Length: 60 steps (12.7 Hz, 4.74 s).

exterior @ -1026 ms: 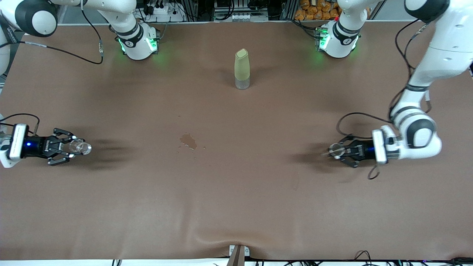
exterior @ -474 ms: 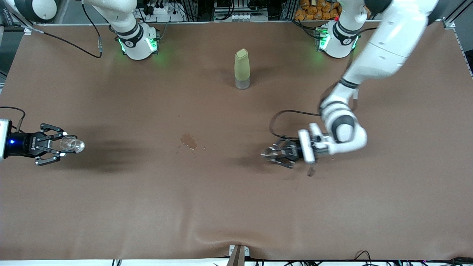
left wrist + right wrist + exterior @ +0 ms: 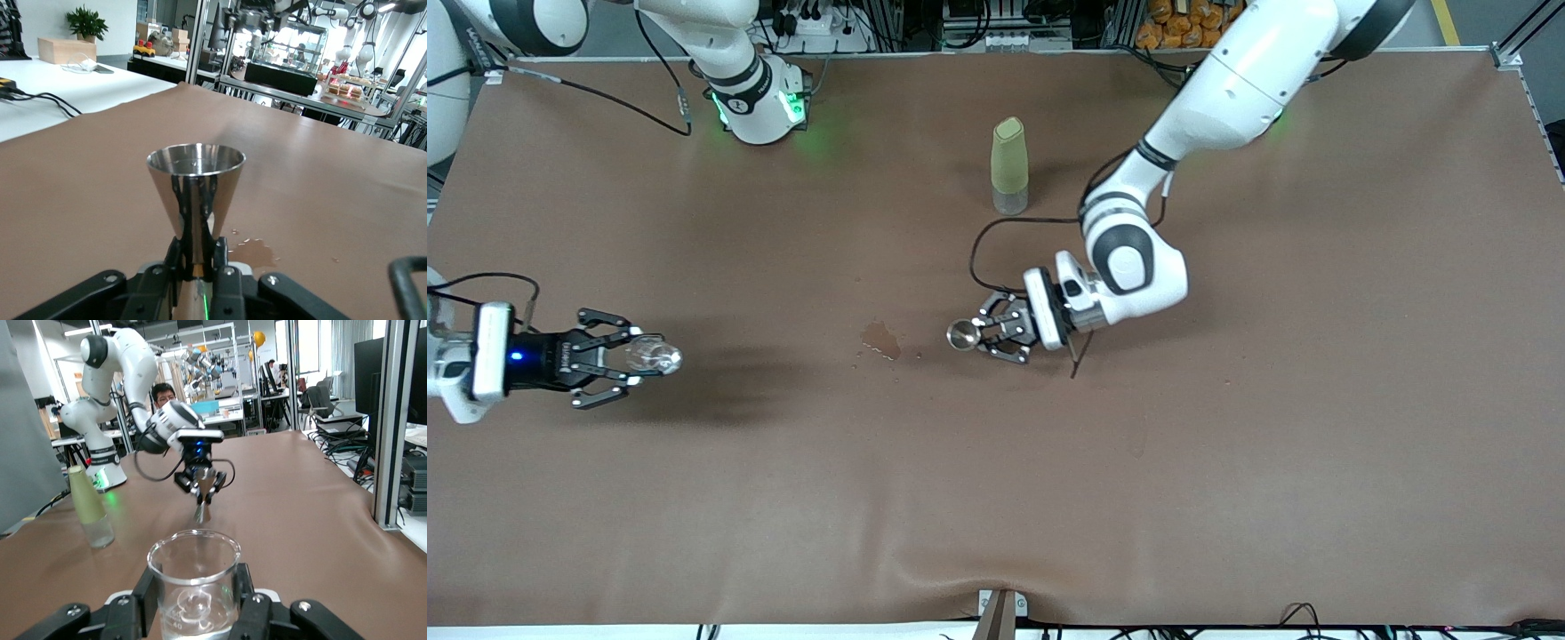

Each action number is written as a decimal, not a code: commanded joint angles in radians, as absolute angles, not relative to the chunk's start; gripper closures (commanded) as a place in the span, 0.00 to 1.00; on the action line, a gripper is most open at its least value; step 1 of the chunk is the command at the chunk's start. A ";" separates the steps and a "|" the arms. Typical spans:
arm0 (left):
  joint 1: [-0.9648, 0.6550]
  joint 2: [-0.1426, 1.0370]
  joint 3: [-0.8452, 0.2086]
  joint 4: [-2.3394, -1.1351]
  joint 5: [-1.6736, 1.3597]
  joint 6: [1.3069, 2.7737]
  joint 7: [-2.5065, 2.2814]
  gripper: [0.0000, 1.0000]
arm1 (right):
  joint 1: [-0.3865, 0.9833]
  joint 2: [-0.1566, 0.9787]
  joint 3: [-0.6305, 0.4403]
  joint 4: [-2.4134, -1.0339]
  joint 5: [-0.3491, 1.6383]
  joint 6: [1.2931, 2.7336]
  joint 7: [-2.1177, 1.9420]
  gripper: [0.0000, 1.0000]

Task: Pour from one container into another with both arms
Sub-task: 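Lift the jigger with the left gripper toward the beaker while the right gripper lifts, then bring the beaker with the right gripper beside the jigger rim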

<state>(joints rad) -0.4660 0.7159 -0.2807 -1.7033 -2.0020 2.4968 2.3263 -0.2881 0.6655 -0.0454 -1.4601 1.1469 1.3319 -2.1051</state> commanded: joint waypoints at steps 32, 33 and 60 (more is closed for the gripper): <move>-0.736 0.893 -0.224 -1.414 -2.154 2.744 2.345 1.00 | 0.320 0.028 -0.046 -2.433 1.839 1.963 -2.171 0.82; -0.738 0.893 -0.224 -1.413 -2.154 2.744 2.345 1.00 | 0.322 0.029 -0.046 -2.434 1.842 1.963 -2.171 0.82; -0.718 0.891 -0.224 -1.419 -2.171 2.698 2.500 1.00 | 0.364 0.055 -0.049 -2.439 1.976 1.948 -1.743 0.85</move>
<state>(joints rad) -0.7172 0.8880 -0.2255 -1.4326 -2.1331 2.7085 2.4384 0.3491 0.0672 -0.0396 -2.4389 1.9505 1.9458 -1.7669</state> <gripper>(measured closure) 0.797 0.502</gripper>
